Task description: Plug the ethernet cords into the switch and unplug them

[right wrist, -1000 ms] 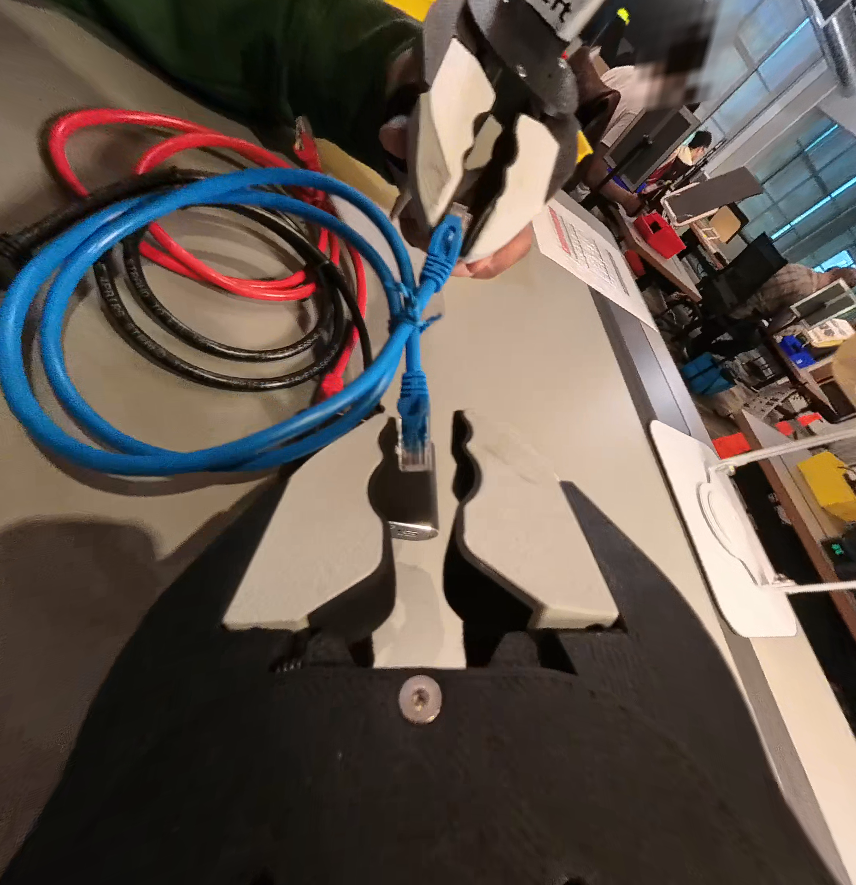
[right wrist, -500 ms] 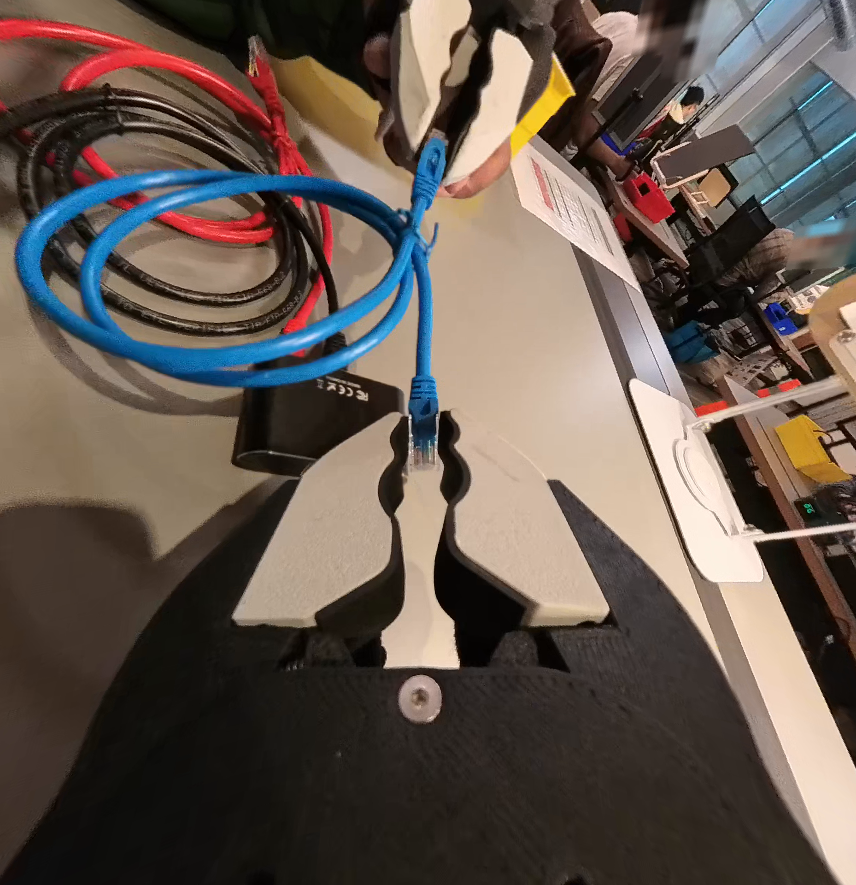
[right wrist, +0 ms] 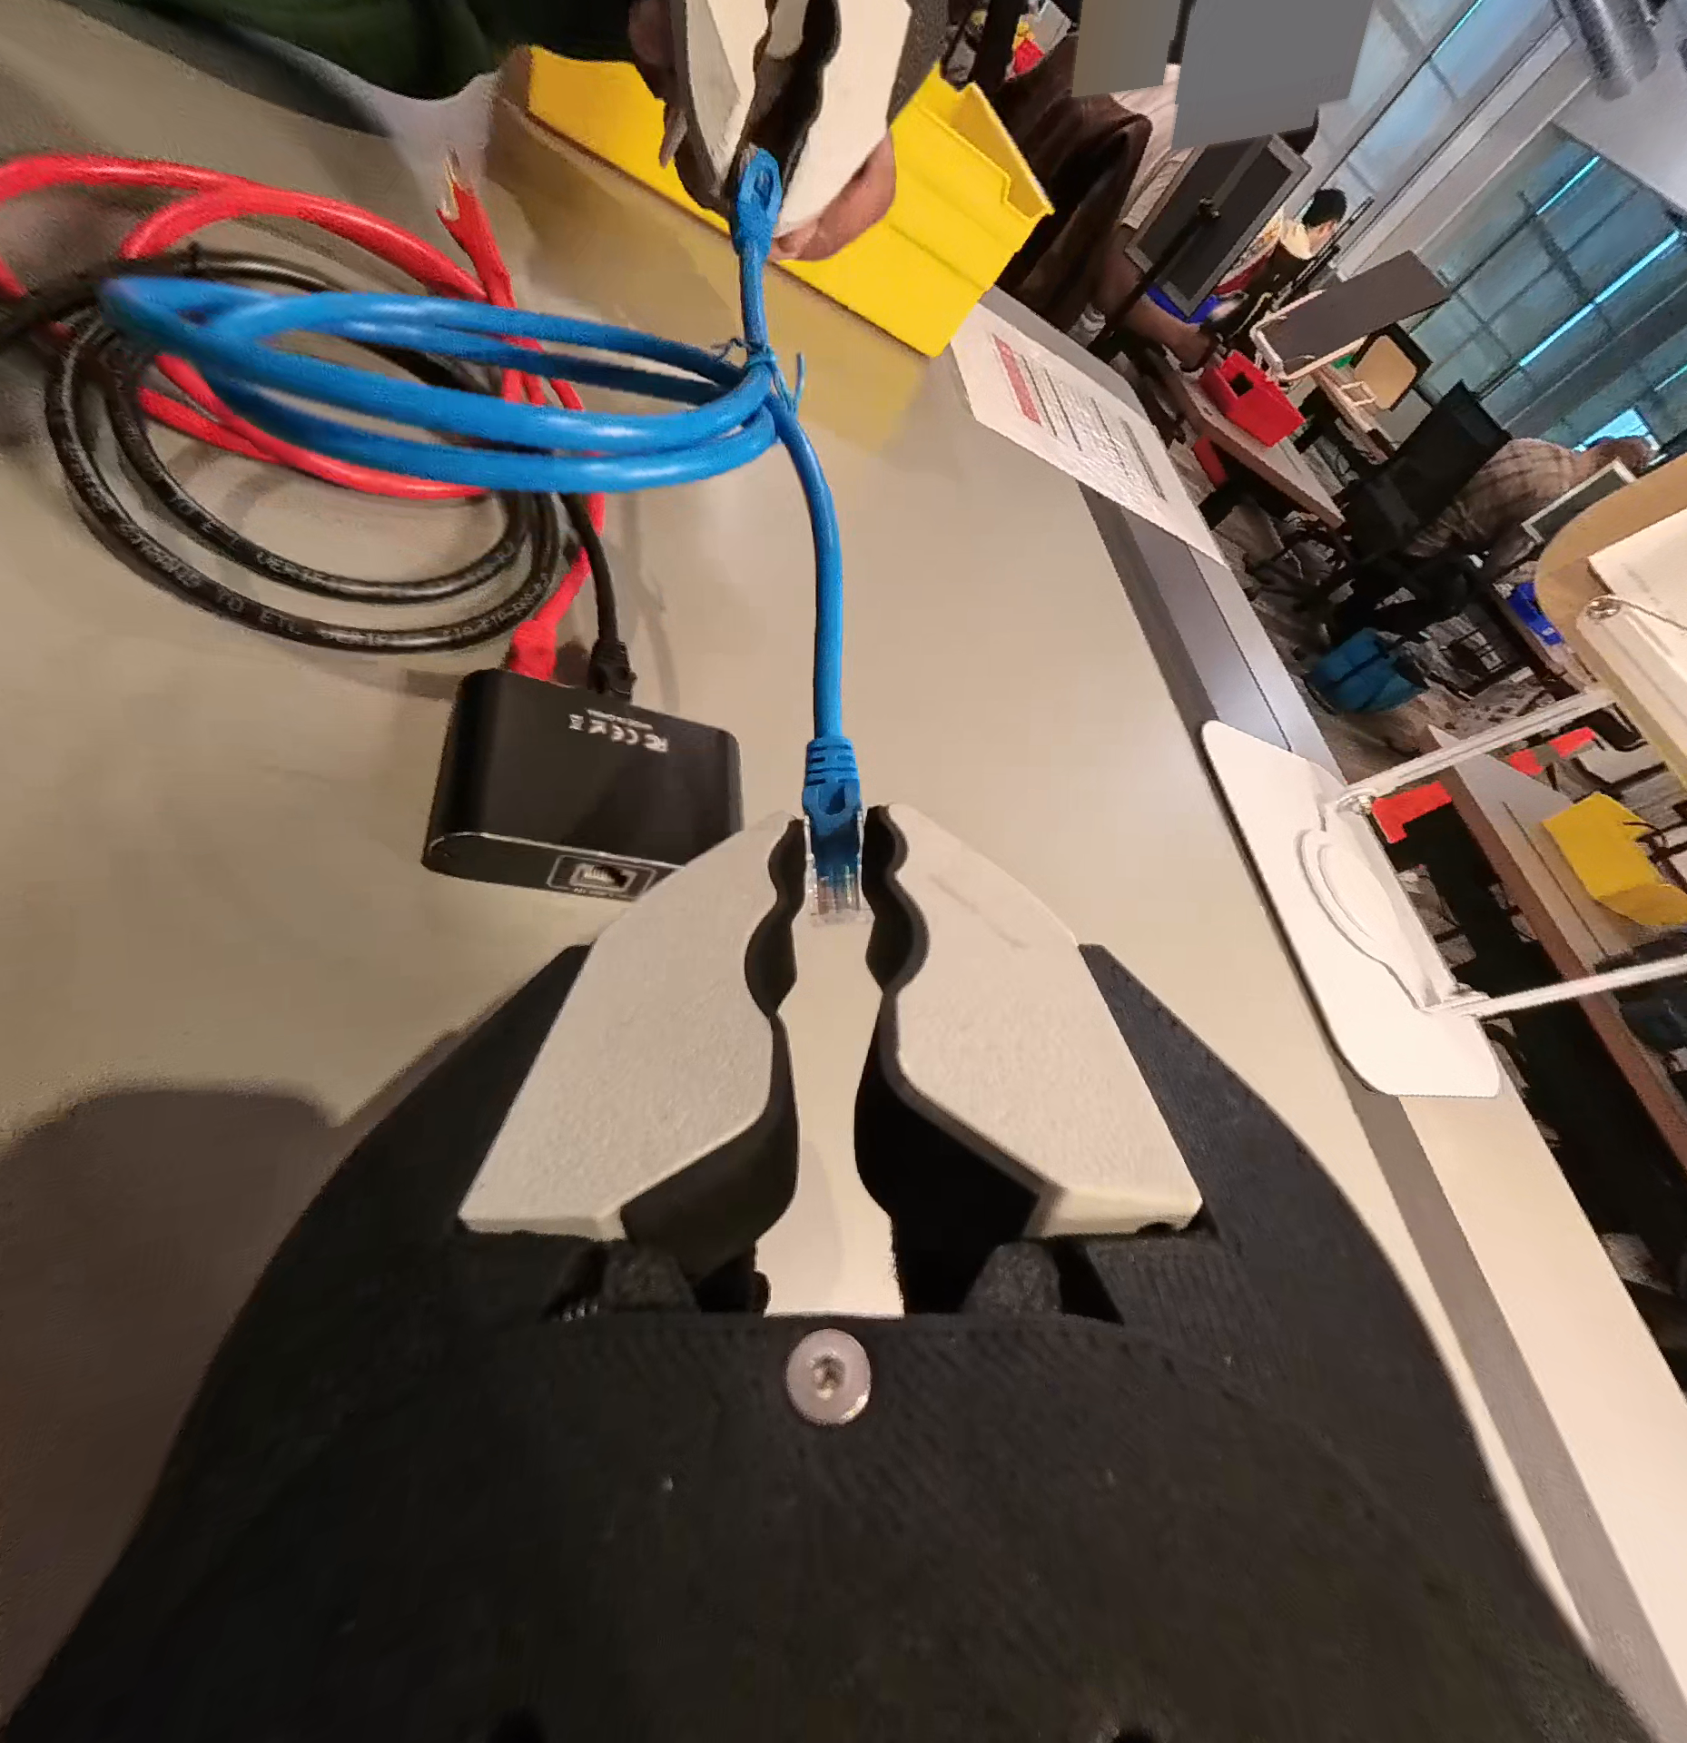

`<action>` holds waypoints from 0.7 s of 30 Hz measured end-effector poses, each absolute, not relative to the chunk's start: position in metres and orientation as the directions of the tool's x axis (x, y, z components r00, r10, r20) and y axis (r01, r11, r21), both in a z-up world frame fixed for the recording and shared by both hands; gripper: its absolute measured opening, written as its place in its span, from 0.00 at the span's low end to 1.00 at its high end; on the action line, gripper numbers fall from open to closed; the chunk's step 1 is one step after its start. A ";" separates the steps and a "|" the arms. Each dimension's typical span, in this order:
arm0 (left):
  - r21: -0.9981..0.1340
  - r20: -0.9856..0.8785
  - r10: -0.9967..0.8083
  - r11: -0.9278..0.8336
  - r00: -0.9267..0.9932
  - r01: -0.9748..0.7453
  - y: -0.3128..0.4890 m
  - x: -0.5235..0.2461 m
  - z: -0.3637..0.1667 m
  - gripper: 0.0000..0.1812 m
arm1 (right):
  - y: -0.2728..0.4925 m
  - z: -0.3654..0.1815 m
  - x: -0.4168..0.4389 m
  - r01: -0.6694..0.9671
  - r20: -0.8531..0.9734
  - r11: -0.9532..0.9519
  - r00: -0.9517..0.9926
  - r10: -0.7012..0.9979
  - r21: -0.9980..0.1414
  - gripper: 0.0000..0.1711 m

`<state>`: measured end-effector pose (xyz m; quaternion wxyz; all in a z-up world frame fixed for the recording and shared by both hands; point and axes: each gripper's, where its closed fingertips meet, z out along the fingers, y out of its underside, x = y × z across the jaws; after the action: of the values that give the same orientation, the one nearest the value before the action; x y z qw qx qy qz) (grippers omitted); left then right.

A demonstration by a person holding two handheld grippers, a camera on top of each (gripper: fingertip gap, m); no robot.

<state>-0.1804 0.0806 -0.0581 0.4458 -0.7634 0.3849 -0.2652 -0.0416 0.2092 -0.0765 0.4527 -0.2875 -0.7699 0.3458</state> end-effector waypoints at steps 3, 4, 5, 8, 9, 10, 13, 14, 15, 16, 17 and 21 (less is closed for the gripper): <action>-0.855 0.123 -0.834 -0.364 0.538 -0.369 0.072 -0.177 -0.072 0.08 | 0.204 -0.087 -0.044 0.149 0.499 0.613 -0.448 0.742 -0.776 0.07; -0.844 0.148 -0.833 -0.387 0.533 -0.371 0.070 -0.176 -0.076 0.08 | 0.202 -0.088 -0.044 0.147 0.492 0.608 -0.458 0.741 -0.780 0.07; -0.837 0.169 -0.830 -0.405 0.531 -0.367 0.068 -0.175 -0.079 0.08 | 0.199 -0.088 -0.044 0.142 0.488 0.606 -0.464 0.739 -0.783 0.07; -0.835 0.190 -0.823 -0.422 0.535 -0.353 0.068 -0.176 -0.079 0.14 | 0.197 -0.092 -0.046 0.147 0.505 0.627 -0.466 0.726 -0.765 0.07; -0.839 0.179 -0.817 -0.418 0.548 -0.349 0.069 -0.177 -0.076 0.16 | 0.196 -0.092 -0.047 0.146 0.507 0.628 -0.467 0.725 -0.764 0.07; -0.841 0.170 -0.813 -0.414 0.557 -0.347 0.070 -0.178 -0.073 0.19 | 0.194 -0.091 -0.047 0.142 0.509 0.629 -0.466 0.724 -0.765 0.07; -0.861 0.119 -0.794 -0.382 0.596 -0.337 0.072 -0.182 -0.058 0.22 | 0.193 -0.087 -0.048 0.134 0.522 0.635 -0.455 0.722 -0.761 0.07; -0.874 0.100 -0.783 -0.363 0.613 -0.322 0.077 -0.181 -0.052 0.23 | 0.192 -0.086 -0.048 0.130 0.522 0.633 -0.453 0.723 -0.763 0.07; -0.887 0.087 -0.770 -0.349 0.632 -0.302 0.085 -0.177 -0.047 0.24 | 0.191 -0.085 -0.049 0.127 0.521 0.630 -0.449 0.725 -0.766 0.07; -0.892 0.088 -0.755 -0.350 0.650 -0.285 0.095 -0.171 -0.047 0.25 | 0.191 -0.085 -0.050 0.127 0.520 0.627 -0.446 0.728 -0.769 0.07; -0.887 0.099 -0.745 -0.367 0.660 -0.281 0.104 -0.162 -0.051 0.26 | 0.191 -0.085 -0.051 0.131 0.521 0.627 -0.442 0.730 -0.768 0.07; -0.819 0.085 -0.725 -0.441 0.683 -0.367 0.125 -0.127 -0.084 0.31 | 0.192 -0.086 -0.053 0.145 0.535 0.638 -0.424 0.731 -0.756 0.07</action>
<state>-0.1269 0.1248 -0.0841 0.4106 -0.8203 0.3328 -0.2185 -0.0529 0.1923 -0.0861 0.4578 -0.2803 -0.7806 0.3201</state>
